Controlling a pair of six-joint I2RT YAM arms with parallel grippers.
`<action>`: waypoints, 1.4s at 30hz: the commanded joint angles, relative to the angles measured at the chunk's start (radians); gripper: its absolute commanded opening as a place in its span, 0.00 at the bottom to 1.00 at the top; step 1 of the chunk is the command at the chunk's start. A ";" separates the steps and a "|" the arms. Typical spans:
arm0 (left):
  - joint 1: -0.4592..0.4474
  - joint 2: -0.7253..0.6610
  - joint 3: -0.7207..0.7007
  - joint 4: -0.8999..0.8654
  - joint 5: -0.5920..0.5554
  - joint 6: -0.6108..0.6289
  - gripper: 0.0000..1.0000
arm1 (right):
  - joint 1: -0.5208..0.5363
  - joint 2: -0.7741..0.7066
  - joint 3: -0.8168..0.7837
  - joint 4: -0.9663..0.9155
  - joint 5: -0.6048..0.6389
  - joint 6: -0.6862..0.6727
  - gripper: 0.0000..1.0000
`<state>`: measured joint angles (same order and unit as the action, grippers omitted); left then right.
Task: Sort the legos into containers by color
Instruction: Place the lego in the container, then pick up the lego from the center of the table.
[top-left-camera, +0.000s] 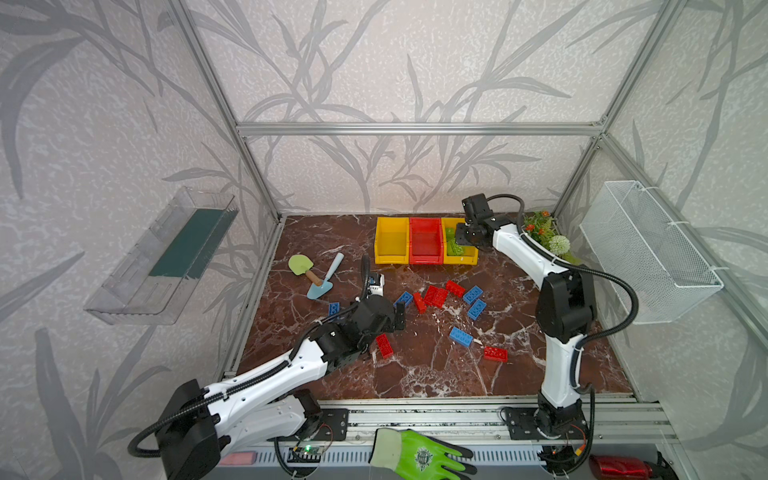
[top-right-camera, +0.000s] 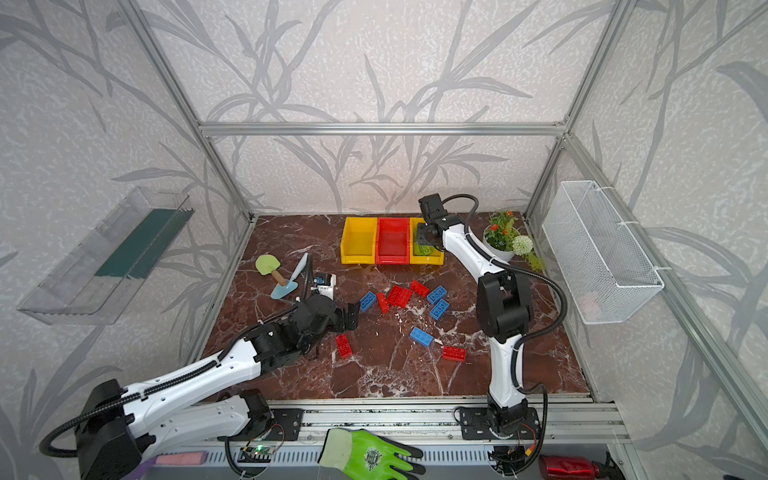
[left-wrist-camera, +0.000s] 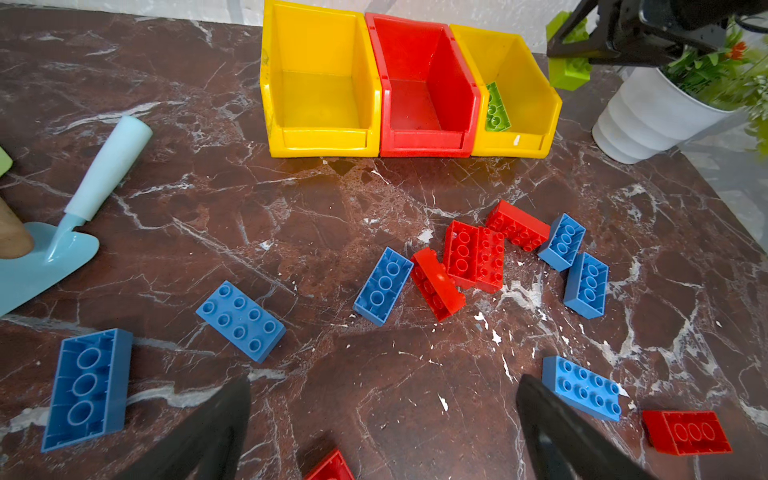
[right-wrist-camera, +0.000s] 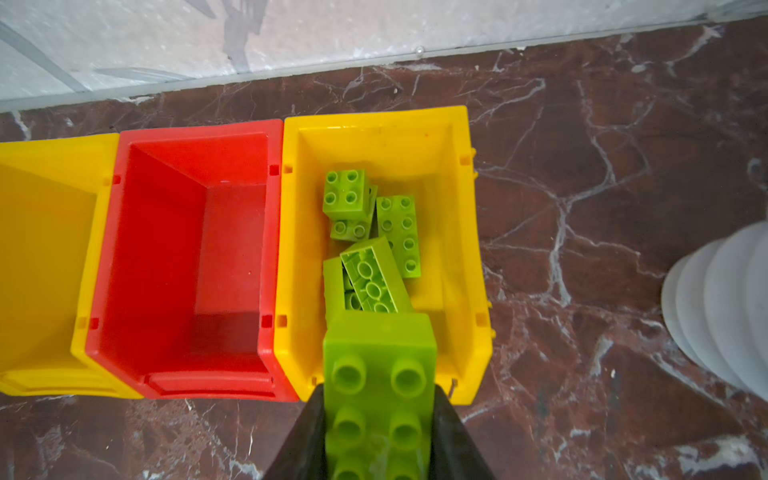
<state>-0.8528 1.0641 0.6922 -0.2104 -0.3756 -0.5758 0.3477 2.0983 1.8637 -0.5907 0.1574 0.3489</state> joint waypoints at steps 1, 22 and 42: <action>0.010 0.026 0.041 -0.019 -0.050 0.007 0.99 | -0.014 0.101 0.140 -0.087 -0.006 -0.060 0.24; 0.039 0.060 0.121 -0.110 -0.102 0.004 0.99 | -0.051 0.417 0.728 -0.323 -0.116 -0.083 0.75; 0.090 0.079 0.083 -0.144 -0.066 -0.118 0.99 | 0.223 -0.909 -0.803 -0.070 -0.076 0.093 0.99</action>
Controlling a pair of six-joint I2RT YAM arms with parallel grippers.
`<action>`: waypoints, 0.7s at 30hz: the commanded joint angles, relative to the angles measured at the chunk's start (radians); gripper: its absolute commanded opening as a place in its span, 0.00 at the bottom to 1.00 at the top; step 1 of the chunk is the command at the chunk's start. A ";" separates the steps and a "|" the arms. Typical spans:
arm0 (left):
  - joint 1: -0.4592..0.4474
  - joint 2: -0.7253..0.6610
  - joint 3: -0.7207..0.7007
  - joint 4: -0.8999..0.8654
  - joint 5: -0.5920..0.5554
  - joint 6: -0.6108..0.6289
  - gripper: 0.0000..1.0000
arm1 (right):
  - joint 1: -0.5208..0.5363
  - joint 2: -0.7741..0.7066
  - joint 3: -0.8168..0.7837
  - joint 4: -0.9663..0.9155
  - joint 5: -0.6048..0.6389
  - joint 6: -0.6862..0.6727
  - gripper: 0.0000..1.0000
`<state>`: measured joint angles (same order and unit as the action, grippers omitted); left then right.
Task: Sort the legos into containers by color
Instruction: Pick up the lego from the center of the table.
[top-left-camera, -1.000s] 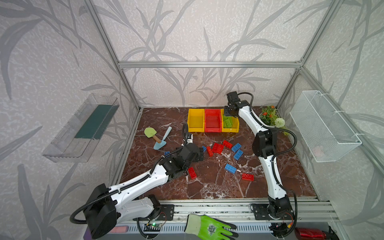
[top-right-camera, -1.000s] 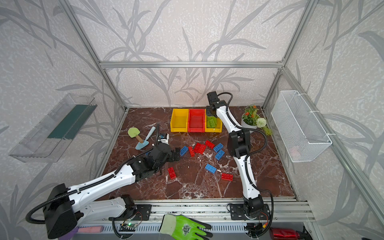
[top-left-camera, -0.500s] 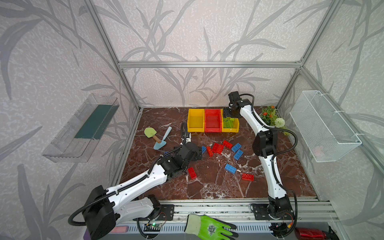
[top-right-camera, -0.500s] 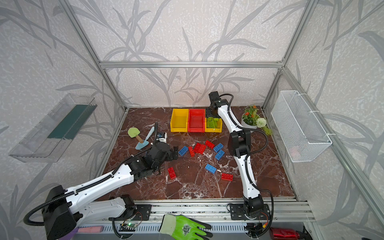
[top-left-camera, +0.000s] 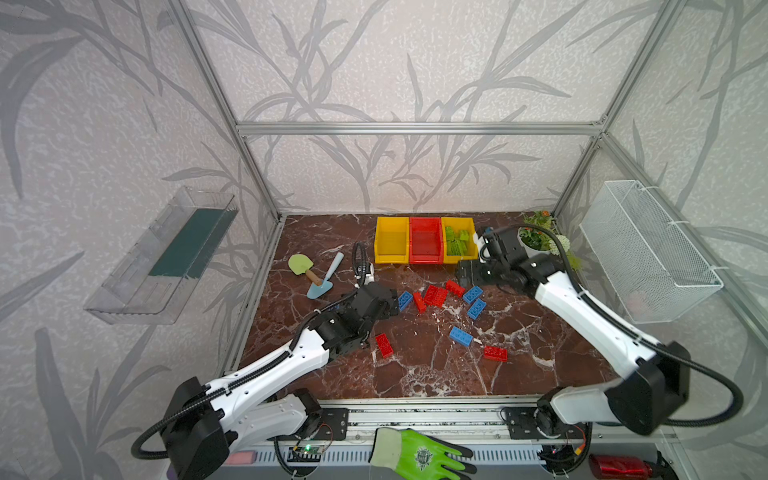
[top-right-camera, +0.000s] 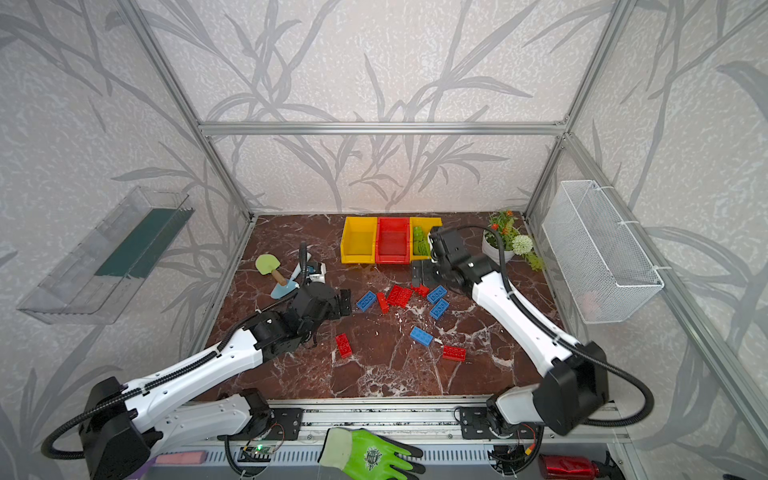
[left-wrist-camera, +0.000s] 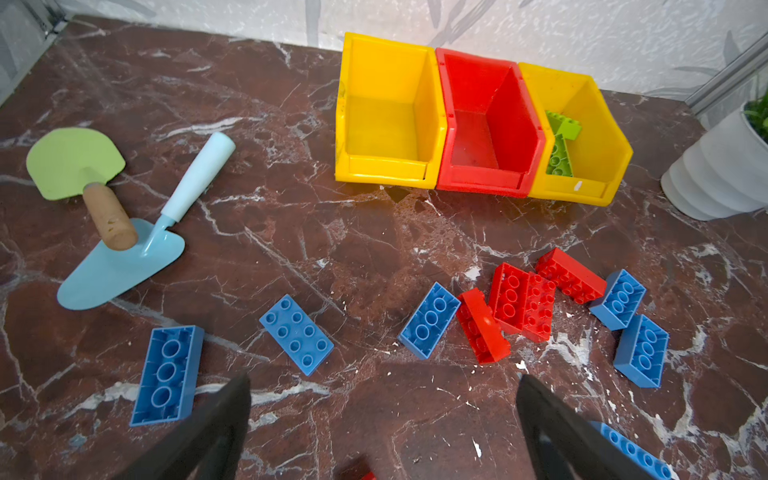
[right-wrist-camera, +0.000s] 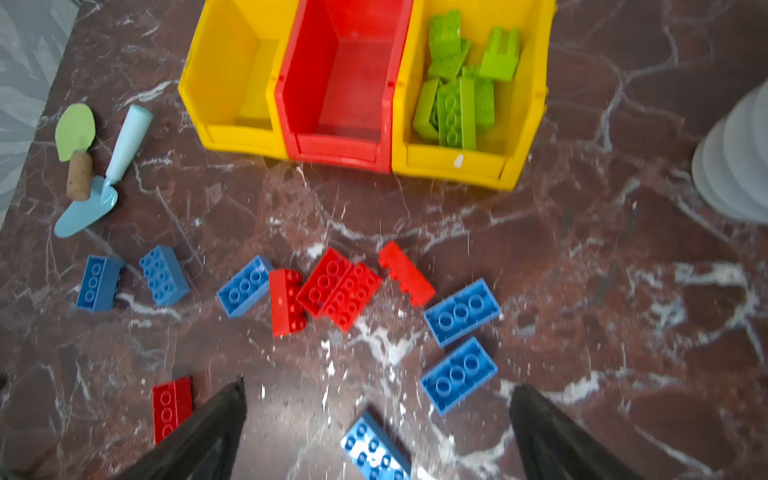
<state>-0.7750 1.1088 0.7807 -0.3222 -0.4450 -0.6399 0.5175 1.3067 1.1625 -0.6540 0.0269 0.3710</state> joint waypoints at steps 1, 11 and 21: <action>0.014 0.051 0.002 -0.033 0.013 -0.052 0.99 | 0.066 -0.169 -0.136 -0.028 0.058 0.085 0.99; 0.044 0.265 0.137 -0.037 0.081 0.134 0.92 | 0.073 -0.550 -0.356 -0.144 0.056 0.164 0.99; 0.088 0.422 0.165 -0.003 0.144 0.250 0.86 | 0.065 -0.434 -0.327 -0.095 -0.033 0.087 0.99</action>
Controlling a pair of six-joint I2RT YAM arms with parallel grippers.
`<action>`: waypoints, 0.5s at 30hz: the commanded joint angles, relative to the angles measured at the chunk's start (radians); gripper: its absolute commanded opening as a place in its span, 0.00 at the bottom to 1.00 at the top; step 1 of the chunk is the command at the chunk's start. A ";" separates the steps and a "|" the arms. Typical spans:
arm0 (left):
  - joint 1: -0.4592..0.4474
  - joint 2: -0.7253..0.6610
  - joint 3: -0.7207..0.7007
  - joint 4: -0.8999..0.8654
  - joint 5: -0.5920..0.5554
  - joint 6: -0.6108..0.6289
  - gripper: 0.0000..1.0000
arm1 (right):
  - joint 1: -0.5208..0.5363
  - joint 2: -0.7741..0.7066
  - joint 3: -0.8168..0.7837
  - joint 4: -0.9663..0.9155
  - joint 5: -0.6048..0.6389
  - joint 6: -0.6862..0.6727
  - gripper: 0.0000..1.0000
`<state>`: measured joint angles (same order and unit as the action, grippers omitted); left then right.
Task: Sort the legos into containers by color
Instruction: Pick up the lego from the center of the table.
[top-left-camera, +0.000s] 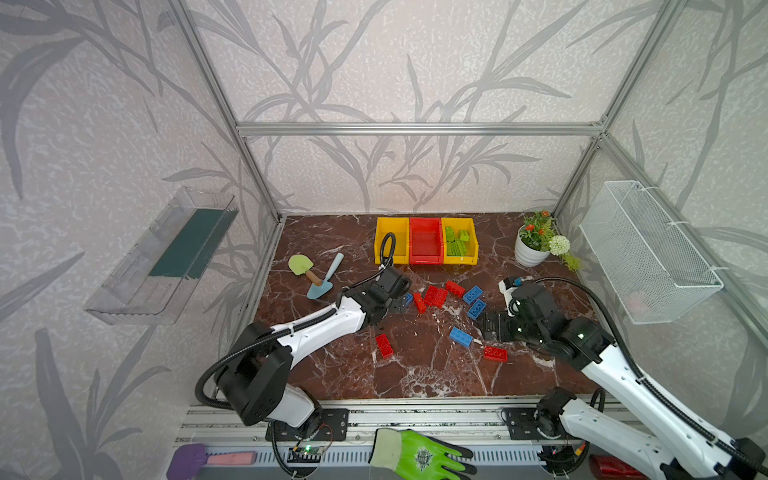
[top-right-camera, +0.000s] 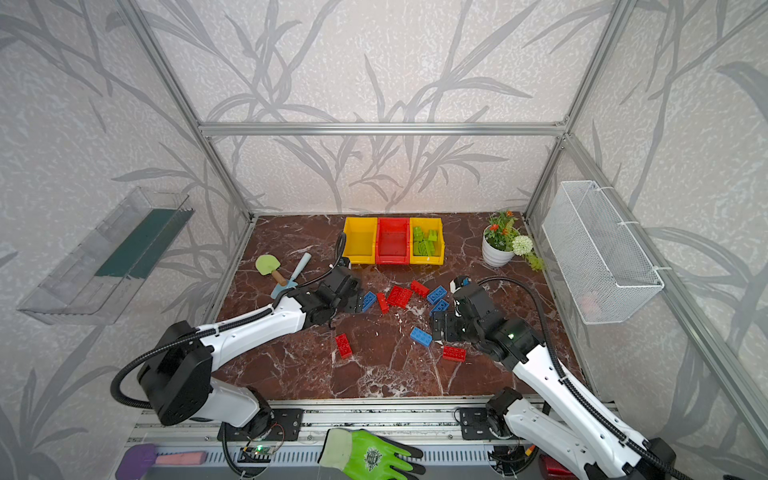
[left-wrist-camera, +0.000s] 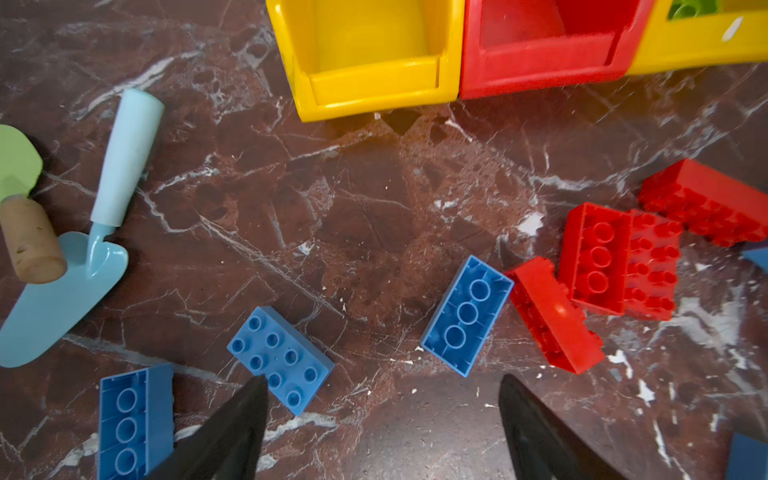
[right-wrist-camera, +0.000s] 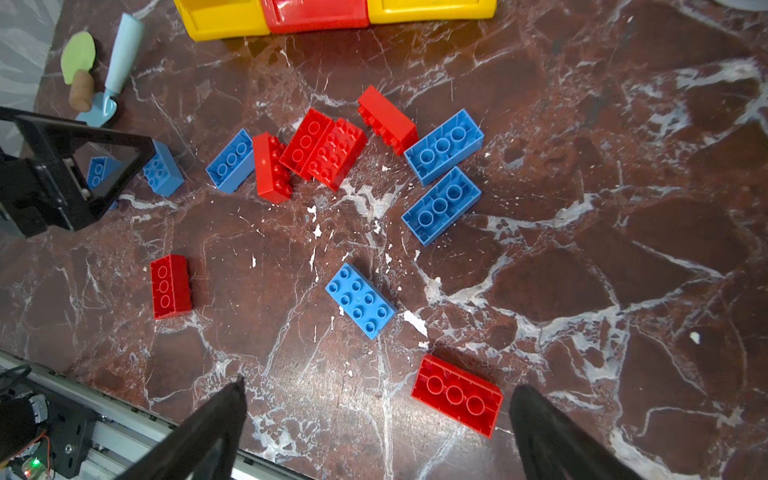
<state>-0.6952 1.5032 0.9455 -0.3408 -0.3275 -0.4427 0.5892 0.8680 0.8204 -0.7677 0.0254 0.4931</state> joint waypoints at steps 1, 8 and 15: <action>0.011 0.038 -0.003 0.026 0.031 0.057 0.86 | -0.012 0.012 0.020 0.021 -0.035 -0.045 0.99; 0.029 0.139 0.011 0.096 0.074 0.119 0.90 | -0.107 0.068 0.038 0.041 -0.118 -0.076 0.99; 0.071 0.247 0.094 0.087 0.149 0.139 0.82 | -0.206 0.062 0.019 0.076 -0.206 -0.071 0.99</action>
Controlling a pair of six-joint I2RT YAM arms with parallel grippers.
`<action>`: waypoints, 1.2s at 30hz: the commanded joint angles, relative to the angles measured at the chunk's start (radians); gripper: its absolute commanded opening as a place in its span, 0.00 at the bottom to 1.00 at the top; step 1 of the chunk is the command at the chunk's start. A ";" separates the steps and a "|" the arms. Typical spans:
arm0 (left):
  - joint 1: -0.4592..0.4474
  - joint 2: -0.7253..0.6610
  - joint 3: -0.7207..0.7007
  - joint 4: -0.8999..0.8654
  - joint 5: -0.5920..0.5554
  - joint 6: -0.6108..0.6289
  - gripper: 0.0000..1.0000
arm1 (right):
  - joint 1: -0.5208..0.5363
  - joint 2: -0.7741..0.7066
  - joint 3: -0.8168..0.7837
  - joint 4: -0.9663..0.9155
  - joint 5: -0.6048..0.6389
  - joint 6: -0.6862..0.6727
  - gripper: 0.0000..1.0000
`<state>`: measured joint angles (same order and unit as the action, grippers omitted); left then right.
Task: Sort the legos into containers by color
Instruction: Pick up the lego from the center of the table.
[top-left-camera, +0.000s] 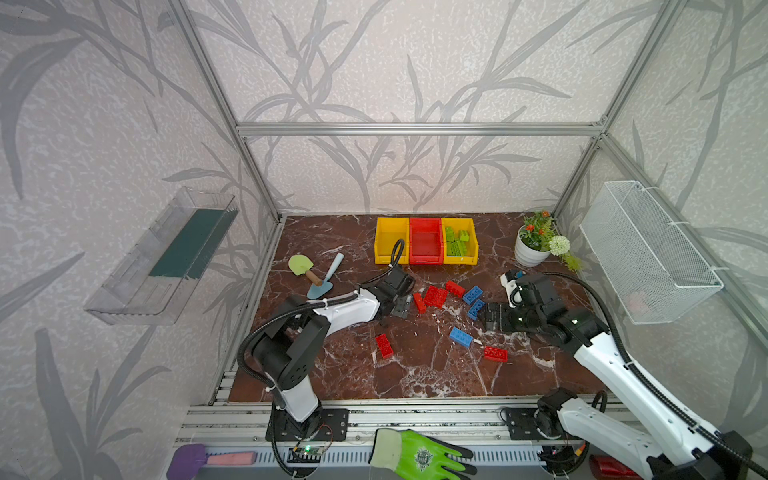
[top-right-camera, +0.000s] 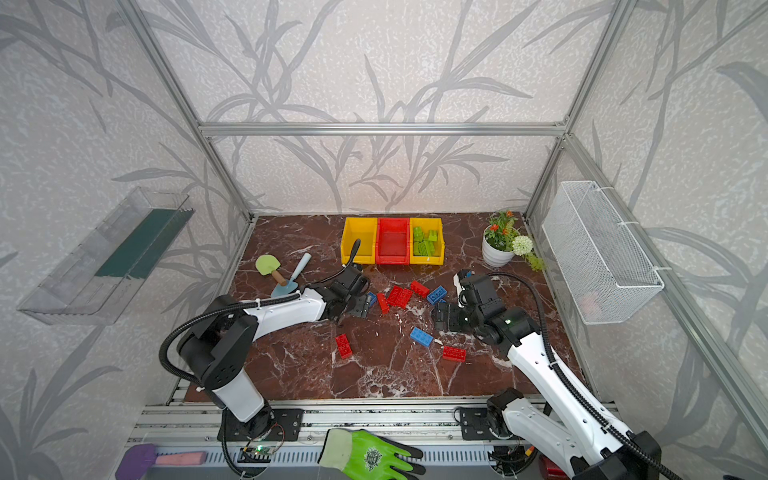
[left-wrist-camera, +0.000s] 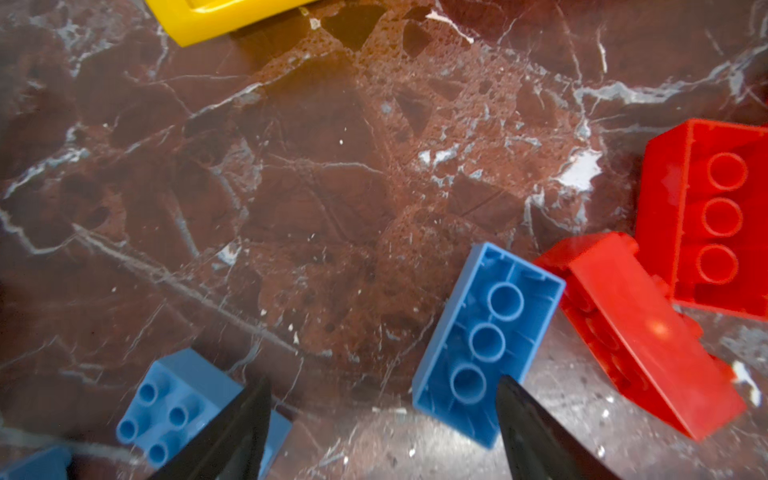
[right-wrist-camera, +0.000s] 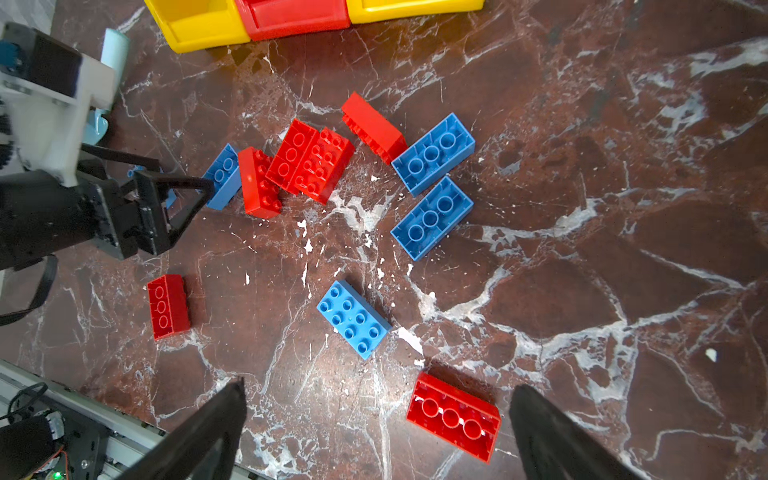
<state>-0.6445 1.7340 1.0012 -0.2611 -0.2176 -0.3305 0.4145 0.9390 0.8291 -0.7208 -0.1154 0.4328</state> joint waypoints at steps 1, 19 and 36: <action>0.026 0.023 0.042 0.016 0.048 0.026 0.81 | -0.054 -0.010 0.005 0.042 -0.098 -0.008 0.99; 0.040 0.042 0.087 0.015 0.172 0.029 0.75 | -0.161 0.100 0.073 0.070 -0.198 -0.021 0.99; 0.037 0.053 0.067 0.029 0.172 0.082 0.72 | -0.161 -0.085 -0.009 0.022 -0.169 0.035 0.99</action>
<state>-0.6067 1.7836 1.0355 -0.2348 -0.0326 -0.2825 0.2558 0.8627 0.8268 -0.6819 -0.2787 0.4633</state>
